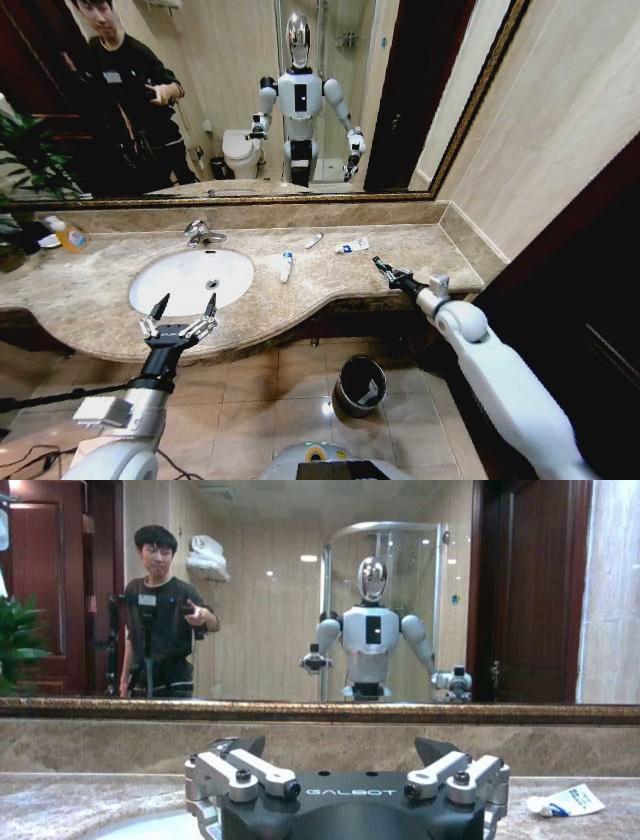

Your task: Pick up the trash from the sink and place it in the trash bin.

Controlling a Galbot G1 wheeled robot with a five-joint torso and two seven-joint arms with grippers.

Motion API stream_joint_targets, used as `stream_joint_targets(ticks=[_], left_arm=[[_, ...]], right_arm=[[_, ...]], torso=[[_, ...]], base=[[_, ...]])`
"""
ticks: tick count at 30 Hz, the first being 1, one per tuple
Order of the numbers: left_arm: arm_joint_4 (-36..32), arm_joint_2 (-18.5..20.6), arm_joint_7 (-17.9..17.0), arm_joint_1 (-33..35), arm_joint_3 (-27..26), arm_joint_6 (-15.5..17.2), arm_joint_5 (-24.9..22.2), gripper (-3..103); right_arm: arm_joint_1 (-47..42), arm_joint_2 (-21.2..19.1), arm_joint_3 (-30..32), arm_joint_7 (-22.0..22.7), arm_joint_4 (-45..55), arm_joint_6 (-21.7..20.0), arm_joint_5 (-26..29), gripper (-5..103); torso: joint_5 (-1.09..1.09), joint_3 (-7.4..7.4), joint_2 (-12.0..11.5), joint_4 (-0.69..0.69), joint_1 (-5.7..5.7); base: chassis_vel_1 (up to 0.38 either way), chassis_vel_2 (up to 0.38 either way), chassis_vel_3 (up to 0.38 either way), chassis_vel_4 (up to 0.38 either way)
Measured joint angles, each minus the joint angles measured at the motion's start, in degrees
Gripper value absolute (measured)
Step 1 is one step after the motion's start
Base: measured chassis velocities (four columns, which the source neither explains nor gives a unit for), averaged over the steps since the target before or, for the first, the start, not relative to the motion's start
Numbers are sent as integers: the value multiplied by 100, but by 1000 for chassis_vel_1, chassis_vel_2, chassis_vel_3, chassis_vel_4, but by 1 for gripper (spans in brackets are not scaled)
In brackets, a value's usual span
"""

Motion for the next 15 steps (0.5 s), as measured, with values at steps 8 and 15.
stream_joint_targets(ticks=[8,15], left_arm=[[0,1,1,0,0,0,0,100],[0,0,1,0,0,0,0,100]], right_arm=[[-1690,650,312,-33,835,789,-506,9],[-2311,971,281,-231,516,1692,-1105,9]], torso=[[1,0,0,-1,0],[3,0,0,-1,0]], base=[[0,0,0,0],[0,0,0,0]])
